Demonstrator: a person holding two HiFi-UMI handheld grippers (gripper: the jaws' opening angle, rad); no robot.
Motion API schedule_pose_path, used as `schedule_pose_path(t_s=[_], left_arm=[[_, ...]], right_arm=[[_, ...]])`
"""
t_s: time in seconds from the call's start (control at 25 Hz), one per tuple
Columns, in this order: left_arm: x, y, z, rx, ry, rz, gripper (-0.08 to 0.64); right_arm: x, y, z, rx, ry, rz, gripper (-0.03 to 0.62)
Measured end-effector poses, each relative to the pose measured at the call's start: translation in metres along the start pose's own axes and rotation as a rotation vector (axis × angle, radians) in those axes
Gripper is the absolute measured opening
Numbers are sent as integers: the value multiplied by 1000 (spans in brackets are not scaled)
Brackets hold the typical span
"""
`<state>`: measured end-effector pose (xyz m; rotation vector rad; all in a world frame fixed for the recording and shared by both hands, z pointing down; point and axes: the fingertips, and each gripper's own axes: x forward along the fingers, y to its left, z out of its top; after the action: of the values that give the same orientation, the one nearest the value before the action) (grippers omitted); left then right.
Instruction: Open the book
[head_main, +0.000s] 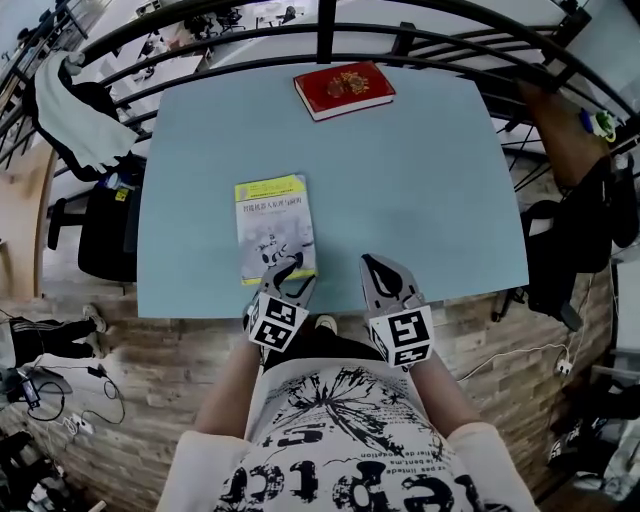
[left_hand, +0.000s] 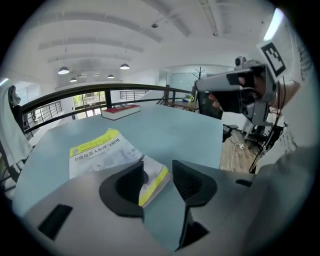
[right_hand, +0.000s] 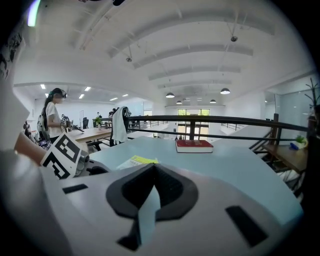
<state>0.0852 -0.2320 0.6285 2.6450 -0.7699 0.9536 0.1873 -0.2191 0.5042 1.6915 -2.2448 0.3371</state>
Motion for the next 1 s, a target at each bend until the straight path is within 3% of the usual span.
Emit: schedule_pose_path(t_s=[0.4, 0.6, 0.8, 1.0], left_arm=[[41, 2, -17, 82, 91, 85, 191], [36, 3, -11, 7, 48, 75, 41], [26, 7, -1, -70, -1, 75, 29], [-6, 19, 20, -91, -76, 86, 25]], right_arm=[[8, -30, -23, 16, 38, 5, 11], [8, -38, -23, 22, 38, -10, 11], [9, -31, -20, 19, 30, 1, 11], [14, -11, -10, 7, 27, 26, 12]])
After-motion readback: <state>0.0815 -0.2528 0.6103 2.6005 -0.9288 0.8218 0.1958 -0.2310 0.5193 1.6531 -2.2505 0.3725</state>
